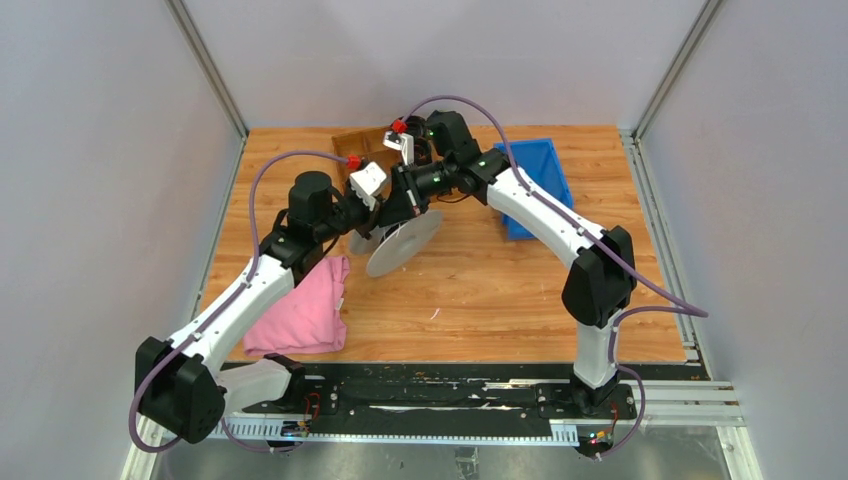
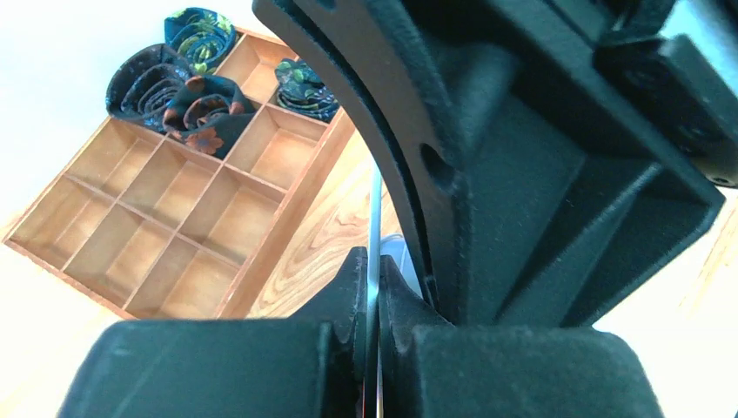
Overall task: Wrap the cables
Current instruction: Wrap the cable around the cable reel.
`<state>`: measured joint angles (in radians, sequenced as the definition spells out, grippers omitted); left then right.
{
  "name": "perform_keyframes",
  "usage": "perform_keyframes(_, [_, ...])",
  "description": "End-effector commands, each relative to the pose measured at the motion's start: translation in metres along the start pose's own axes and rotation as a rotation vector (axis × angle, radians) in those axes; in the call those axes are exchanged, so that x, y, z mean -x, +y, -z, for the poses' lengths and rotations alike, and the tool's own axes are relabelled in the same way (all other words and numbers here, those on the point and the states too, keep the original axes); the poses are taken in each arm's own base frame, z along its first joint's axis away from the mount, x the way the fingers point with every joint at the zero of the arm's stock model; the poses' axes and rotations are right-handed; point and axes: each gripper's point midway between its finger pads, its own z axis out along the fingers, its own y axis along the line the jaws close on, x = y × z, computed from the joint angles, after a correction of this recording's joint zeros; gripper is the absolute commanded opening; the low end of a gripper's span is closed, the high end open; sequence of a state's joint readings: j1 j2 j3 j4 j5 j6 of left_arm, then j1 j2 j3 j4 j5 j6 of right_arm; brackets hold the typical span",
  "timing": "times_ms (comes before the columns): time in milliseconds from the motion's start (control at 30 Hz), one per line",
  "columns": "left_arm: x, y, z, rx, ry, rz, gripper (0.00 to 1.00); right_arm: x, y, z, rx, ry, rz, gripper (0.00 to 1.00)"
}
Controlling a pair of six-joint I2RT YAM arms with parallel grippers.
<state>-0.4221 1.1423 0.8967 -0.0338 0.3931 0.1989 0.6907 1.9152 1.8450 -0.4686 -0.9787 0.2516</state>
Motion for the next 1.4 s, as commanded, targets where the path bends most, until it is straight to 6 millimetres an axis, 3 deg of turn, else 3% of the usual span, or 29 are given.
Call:
perform_keyframes(0, [0.025, -0.016, 0.006, -0.085, -0.097, -0.091, 0.00, 0.021, 0.005, 0.012, -0.005, -0.088, 0.003, 0.01])
perform_keyframes(300, [0.018, -0.024, 0.004, -0.137, -0.083, -0.115, 0.00, 0.008, 0.003, 0.021, 0.063, -0.037, 0.051, 0.01])
perform_keyframes(633, [0.018, -0.036, 0.006, -0.214, -0.085, -0.123, 0.00, 0.000, -0.010, 0.027, 0.075, 0.049, 0.261, 0.01])
perform_keyframes(1067, [0.023, -0.037, 0.006, -0.219, -0.090, -0.070, 0.00, -0.019, -0.036, 0.029, 0.015, 0.122, 0.378, 0.01])
perform_keyframes(1167, [0.027, -0.037, 0.007, -0.219, -0.097, -0.054, 0.00, -0.020, -0.030, 0.036, 0.007, 0.125, 0.437, 0.01])
perform_keyframes(1367, [0.035, -0.027, 0.009, -0.196, -0.119, -0.030, 0.00, -0.029, -0.036, 0.043, -0.025, 0.150, 0.478, 0.01])
